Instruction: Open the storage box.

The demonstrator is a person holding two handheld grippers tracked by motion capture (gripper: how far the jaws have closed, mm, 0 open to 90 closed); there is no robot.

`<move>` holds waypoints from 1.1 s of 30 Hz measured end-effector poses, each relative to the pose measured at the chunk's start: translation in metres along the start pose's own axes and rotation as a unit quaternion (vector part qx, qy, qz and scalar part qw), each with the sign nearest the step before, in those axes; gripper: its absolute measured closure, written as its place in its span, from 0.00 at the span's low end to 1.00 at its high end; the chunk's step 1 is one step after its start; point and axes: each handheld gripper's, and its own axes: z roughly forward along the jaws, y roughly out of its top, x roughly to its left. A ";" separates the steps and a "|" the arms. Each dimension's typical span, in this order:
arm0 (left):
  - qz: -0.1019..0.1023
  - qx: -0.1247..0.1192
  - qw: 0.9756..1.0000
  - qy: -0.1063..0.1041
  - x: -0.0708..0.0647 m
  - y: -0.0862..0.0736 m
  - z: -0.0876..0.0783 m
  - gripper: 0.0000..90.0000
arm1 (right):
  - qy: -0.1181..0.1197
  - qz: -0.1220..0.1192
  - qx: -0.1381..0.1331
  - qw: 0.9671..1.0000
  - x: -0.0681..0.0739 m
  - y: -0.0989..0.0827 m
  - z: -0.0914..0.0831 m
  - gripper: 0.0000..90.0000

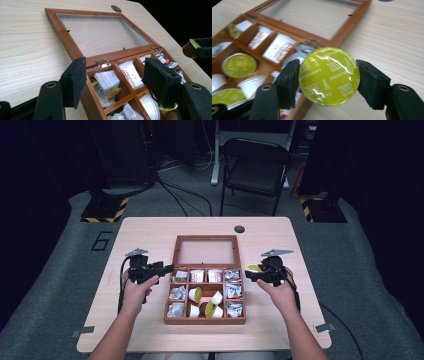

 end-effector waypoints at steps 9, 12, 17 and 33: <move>0.005 0.002 1.000 0.003 0.001 0.000 -0.001 0.40 | -0.039 0.043 -0.004 0.998 -0.034 -0.010 -0.009 0.42; 0.004 0.002 1.000 0.003 0.002 0.000 0.000 0.40 | -0.063 0.052 -0.003 0.997 -0.048 -0.016 -0.011 0.42; -0.001 0.003 1.000 0.002 0.001 0.000 0.001 0.40 | -0.081 0.064 0.003 0.995 -0.060 -0.022 -0.011 0.42; 0.006 -0.003 1.000 0.007 0.002 0.000 0.001 0.40 | -0.119 0.101 0.030 0.987 -0.084 -0.044 0.003 0.42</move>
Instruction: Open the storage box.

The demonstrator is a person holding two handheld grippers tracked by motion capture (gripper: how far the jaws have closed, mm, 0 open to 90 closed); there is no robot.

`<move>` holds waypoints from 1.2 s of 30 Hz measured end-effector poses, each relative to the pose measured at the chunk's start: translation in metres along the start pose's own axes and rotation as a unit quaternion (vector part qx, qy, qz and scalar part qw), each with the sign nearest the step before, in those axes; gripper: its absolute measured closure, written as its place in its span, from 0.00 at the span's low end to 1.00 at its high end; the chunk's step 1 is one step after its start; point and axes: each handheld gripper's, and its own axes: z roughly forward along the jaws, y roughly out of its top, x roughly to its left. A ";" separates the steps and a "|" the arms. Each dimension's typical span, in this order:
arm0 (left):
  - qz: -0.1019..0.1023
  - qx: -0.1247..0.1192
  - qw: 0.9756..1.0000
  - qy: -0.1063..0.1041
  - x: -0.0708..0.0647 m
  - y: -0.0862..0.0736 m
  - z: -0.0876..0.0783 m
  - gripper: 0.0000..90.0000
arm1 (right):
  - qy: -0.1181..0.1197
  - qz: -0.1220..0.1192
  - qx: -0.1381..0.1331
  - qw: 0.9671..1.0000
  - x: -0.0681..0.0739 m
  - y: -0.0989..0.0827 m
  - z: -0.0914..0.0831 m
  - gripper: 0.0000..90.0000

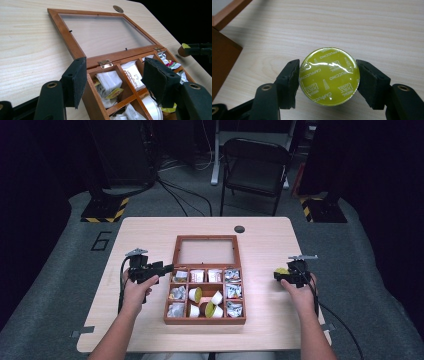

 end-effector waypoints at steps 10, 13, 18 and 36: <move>-0.006 -0.009 1.000 -0.001 0.000 -0.001 0.000 0.40 | -0.006 -0.007 0.004 1.000 -0.005 -0.005 0.008 0.41; -0.008 -0.010 1.000 -0.001 0.000 -0.001 0.000 0.40 | -0.007 0.004 0.008 1.000 -0.004 -0.006 0.007 0.41; -0.009 -0.005 1.000 -0.007 0.000 -0.001 0.001 0.40 | -0.005 0.005 0.002 1.000 -0.006 -0.005 0.004 0.38; -0.010 0.006 1.000 -0.012 -0.002 0.001 0.001 0.37 | -0.005 -0.012 -0.027 1.000 0.002 0.005 -0.011 0.37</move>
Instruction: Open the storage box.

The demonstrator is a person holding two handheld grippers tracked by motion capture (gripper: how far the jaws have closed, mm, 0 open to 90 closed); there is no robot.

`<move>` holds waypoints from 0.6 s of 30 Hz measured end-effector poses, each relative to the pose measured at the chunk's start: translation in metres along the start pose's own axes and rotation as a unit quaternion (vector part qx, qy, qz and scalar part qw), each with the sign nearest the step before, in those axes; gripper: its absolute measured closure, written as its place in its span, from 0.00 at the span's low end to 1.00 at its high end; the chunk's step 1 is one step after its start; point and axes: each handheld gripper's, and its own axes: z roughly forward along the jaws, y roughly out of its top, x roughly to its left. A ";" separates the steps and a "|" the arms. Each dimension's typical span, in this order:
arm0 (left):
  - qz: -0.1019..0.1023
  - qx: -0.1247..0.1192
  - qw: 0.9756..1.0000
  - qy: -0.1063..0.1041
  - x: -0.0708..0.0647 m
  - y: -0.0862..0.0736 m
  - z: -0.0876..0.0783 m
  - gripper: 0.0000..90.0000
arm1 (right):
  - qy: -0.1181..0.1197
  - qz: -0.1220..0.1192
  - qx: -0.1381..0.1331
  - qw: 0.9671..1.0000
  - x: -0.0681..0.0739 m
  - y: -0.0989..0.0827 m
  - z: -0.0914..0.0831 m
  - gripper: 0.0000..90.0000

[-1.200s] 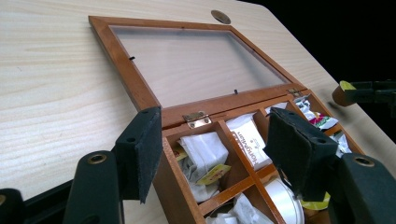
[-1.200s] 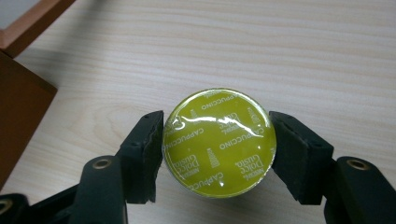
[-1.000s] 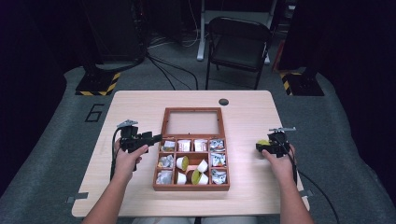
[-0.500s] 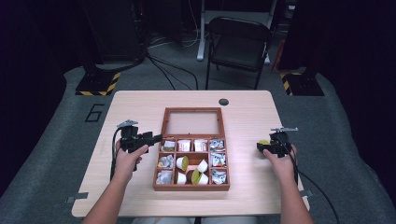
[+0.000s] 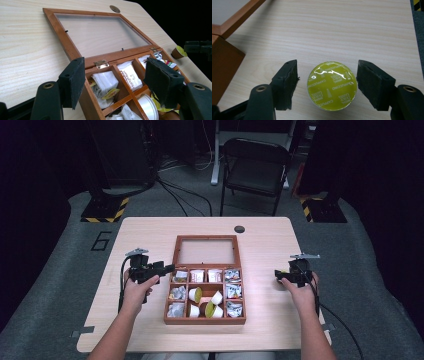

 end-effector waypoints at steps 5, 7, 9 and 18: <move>0.002 0.005 1.000 0.001 0.000 0.000 0.001 0.37 | 0.011 -0.008 -0.006 1.000 0.008 0.004 -0.003 0.37; 0.009 0.007 1.000 -0.001 0.000 0.000 0.001 0.37 | 0.016 -0.010 -0.008 1.000 0.012 0.006 -0.005 0.37; 0.006 0.008 1.000 -0.002 -0.001 0.000 0.001 0.37 | 0.020 -0.011 -0.011 1.000 0.015 0.007 -0.006 0.37; 0.016 0.012 1.000 0.003 -0.001 0.000 0.001 0.37 | 0.041 -0.042 -0.008 0.998 0.031 0.010 -0.006 0.40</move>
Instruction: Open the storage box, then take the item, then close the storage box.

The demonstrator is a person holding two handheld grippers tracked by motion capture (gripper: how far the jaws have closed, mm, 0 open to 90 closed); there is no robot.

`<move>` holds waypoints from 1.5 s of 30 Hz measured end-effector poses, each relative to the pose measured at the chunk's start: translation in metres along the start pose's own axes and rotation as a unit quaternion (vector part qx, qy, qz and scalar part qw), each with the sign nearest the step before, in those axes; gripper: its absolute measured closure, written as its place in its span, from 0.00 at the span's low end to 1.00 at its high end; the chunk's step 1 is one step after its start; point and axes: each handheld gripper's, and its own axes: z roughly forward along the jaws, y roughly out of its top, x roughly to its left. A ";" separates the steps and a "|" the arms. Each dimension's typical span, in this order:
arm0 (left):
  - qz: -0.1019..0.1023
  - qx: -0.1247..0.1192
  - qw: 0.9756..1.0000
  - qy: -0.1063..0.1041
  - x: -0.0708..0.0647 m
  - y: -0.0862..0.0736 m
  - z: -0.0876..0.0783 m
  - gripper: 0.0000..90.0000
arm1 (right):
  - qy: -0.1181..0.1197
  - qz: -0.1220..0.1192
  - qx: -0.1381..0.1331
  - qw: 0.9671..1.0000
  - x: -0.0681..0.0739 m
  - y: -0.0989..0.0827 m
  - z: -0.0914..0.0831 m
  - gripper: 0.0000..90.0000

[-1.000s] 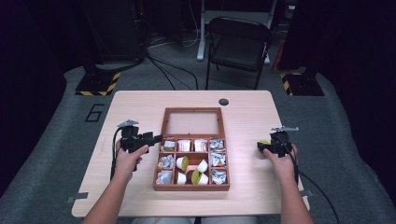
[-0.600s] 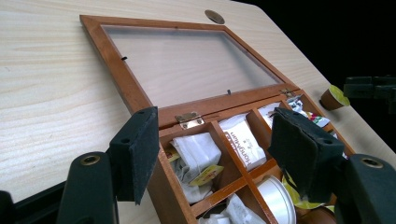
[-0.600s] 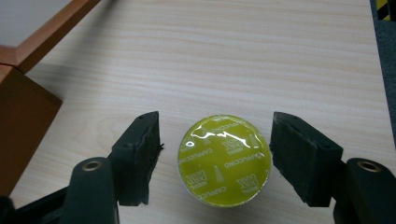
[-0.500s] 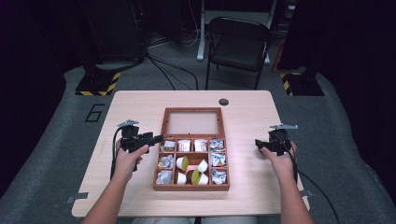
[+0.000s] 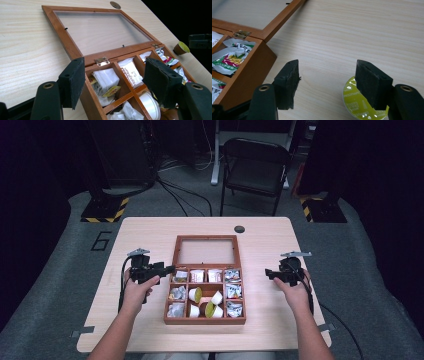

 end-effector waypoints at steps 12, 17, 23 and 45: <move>-0.005 0.000 1.000 -0.010 -0.003 0.003 0.003 0.36 | 0.053 -0.005 -0.012 0.999 0.018 0.008 -0.002 0.43; -0.006 0.006 1.000 -0.010 -0.002 0.005 0.004 0.36 | 0.065 0.000 -0.016 0.998 0.026 0.013 -0.003 0.42; 0.019 0.012 1.000 -0.016 -0.003 0.008 0.007 0.40 | 0.079 -0.021 -0.008 0.997 0.038 0.022 0.000 0.41; 0.008 0.032 0.999 -0.009 0.003 0.027 0.029 0.41 | 0.141 -0.042 0.005 0.989 0.070 0.058 0.005 0.43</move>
